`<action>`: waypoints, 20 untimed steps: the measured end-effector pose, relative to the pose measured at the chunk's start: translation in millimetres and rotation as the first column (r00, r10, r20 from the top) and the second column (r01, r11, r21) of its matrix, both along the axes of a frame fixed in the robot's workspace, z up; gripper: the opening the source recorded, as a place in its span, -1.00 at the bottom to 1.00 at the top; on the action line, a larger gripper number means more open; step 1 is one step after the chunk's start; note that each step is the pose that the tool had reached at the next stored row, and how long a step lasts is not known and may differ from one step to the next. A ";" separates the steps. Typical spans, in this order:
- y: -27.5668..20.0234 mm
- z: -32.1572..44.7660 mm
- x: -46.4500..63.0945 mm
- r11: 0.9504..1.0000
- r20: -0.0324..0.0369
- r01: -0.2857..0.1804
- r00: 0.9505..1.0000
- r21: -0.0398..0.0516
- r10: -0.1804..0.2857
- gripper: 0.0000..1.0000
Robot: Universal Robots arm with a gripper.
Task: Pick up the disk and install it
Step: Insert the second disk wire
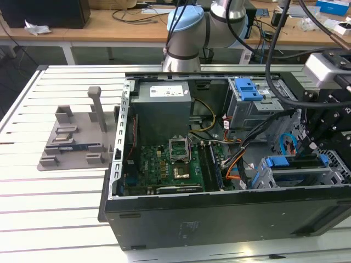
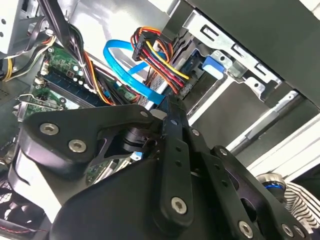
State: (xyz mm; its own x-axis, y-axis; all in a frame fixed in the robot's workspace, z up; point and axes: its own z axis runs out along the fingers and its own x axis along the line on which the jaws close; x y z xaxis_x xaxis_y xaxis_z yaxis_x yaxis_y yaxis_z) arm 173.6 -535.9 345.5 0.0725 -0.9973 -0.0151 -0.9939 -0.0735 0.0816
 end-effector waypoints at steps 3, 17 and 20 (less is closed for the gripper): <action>0.0 -4.1 0.0 1.000 -0.004 0.000 1.000 -0.001 0.000 -0.79; 0.0 51.5 0.0 1.000 -0.004 0.000 1.000 0.000 0.000 -0.79; 0.0 51.6 0.0 1.000 -0.004 0.000 1.000 0.000 0.000 -0.79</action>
State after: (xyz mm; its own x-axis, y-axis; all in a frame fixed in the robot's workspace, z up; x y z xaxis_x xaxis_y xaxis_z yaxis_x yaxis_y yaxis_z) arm 173.7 -535.9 397.1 0.0726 -0.9972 -0.0154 -0.9936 -0.0737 0.0860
